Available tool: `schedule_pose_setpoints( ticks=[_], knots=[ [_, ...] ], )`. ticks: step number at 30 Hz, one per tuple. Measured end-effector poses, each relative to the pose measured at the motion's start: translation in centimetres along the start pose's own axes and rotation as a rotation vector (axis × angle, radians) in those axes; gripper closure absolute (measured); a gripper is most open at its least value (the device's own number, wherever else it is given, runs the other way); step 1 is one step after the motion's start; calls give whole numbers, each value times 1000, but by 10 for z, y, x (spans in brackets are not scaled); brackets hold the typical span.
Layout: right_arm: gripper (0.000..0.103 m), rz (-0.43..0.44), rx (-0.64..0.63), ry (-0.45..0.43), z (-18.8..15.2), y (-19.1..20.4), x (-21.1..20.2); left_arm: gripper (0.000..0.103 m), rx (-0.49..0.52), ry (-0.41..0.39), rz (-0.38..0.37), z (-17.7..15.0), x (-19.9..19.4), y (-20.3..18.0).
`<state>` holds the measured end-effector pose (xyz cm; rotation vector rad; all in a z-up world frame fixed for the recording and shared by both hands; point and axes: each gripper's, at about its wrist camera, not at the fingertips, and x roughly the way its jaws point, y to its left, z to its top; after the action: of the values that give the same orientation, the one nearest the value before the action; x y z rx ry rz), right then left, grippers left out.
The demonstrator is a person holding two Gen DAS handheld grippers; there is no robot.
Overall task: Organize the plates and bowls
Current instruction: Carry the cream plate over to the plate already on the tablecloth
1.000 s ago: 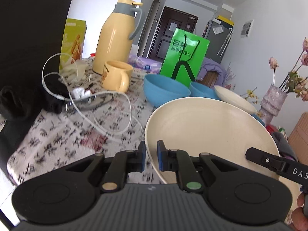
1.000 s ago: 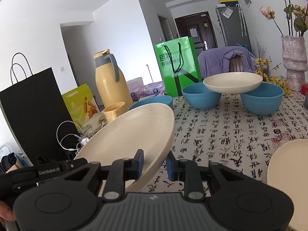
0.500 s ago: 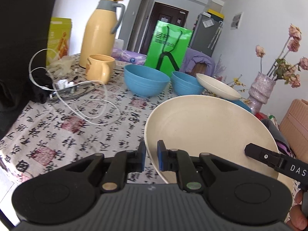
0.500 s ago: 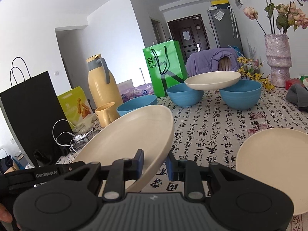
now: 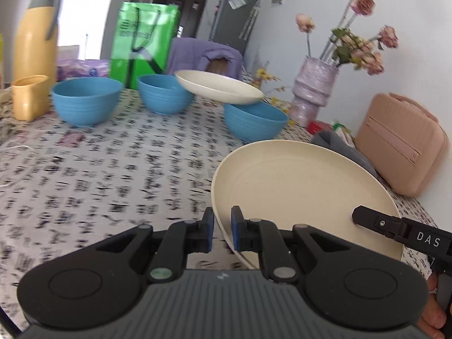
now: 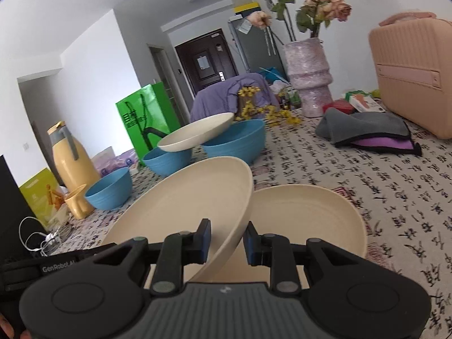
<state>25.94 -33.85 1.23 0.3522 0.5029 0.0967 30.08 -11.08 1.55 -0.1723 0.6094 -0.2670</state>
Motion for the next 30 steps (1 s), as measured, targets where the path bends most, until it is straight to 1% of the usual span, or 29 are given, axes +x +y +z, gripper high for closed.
schedule_pose_setpoints(
  ticks=[3,7,13,17,18,20,25,27,28,29,30],
  knots=[
    [79,-33,29,8,3,-28,0,91,26,28,-12,-3,17,-20],
    [79,-53,62,31,7,-52,5,90,55,55,-9,-5,31,-37],
    [77,-72,64,50,7,-72,12,89,156,63,36,-10,44,-62],
    [75,-98,50,71,5,-77,15,89,220,45,70,-16,47,-73],
    [75,-110,37,74,4,-76,16,89,222,49,72,-17,48,-74],
    [74,-129,1,67,2,-72,15,89,217,57,70,-19,50,-74],
    [73,-183,-65,45,-2,-61,13,87,268,45,83,-22,52,-80],
    [71,-214,-110,38,-1,-55,11,87,289,42,91,-24,52,-82],
    [67,-227,-134,31,0,-52,10,87,288,39,90,-25,51,-82],
    [55,-243,-157,21,0,-48,9,87,278,38,84,-26,50,-81],
    [51,-265,-178,9,0,-45,8,86,263,38,75,-25,49,-79]
  ],
)
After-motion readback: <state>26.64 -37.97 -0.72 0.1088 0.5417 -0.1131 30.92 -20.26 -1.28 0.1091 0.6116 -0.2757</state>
